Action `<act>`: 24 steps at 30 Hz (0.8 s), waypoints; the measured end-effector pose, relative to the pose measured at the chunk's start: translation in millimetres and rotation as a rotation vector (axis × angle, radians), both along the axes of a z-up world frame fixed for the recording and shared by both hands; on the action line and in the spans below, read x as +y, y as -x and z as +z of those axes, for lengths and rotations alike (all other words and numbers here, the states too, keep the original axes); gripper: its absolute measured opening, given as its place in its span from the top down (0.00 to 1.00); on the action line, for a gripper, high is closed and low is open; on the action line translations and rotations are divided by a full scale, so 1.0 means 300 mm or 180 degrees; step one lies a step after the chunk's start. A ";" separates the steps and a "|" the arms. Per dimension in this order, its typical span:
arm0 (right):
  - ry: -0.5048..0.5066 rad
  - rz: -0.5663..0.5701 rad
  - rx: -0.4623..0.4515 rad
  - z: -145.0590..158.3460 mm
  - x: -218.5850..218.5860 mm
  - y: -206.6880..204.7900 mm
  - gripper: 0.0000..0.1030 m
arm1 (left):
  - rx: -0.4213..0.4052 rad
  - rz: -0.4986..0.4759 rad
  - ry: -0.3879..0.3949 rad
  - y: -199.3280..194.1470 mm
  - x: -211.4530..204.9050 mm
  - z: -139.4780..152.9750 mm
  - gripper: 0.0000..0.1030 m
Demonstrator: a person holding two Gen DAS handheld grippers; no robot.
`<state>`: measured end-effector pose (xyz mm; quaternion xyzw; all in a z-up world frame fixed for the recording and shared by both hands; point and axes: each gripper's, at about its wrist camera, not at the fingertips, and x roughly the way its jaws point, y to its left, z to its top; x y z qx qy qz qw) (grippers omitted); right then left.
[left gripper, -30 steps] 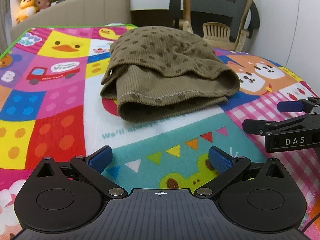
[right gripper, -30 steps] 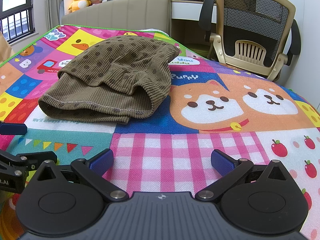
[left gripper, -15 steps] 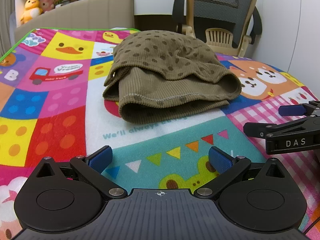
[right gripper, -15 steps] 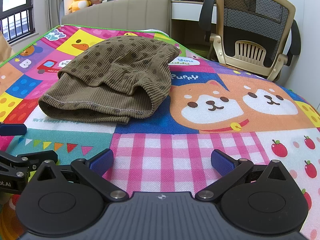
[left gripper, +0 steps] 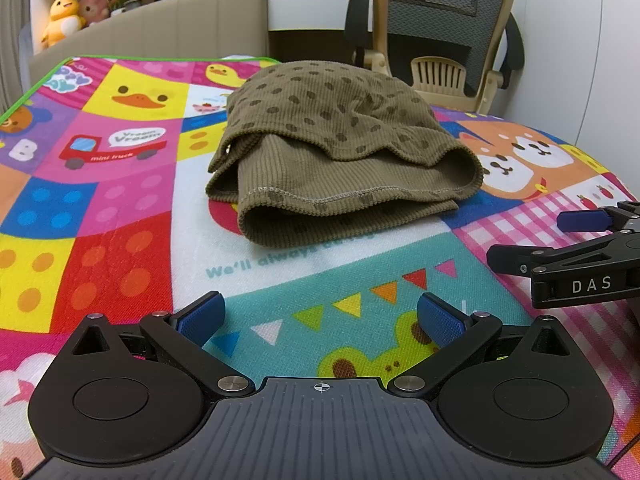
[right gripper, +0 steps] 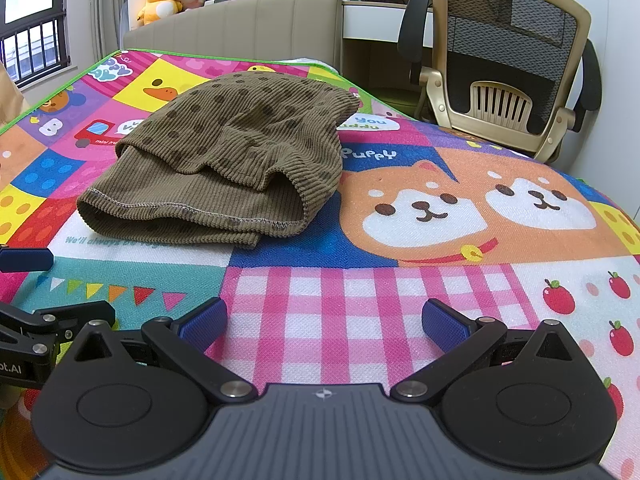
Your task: Fold clothes
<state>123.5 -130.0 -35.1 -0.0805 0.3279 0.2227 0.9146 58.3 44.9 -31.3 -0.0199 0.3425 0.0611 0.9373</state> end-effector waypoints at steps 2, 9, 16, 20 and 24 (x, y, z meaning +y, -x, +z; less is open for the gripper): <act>0.0000 0.0000 0.0000 0.000 0.000 0.000 0.00 | 0.0000 0.0000 0.0001 0.000 0.000 0.000 0.00; -0.0001 -0.0002 -0.0001 0.000 0.001 0.001 0.00 | -0.0001 0.0000 -0.0003 0.000 0.001 -0.001 0.00; 0.0004 -0.0002 0.0001 0.000 0.001 0.000 0.00 | -0.0003 0.0005 0.0000 0.002 0.001 0.000 0.00; 0.0007 -0.0002 0.0003 0.001 0.001 0.001 0.00 | -0.0002 0.0011 -0.0002 0.003 0.000 0.000 0.00; 0.0004 -0.0001 0.0004 0.000 -0.001 0.000 0.00 | -0.0009 0.0030 0.0018 0.004 0.005 0.000 0.00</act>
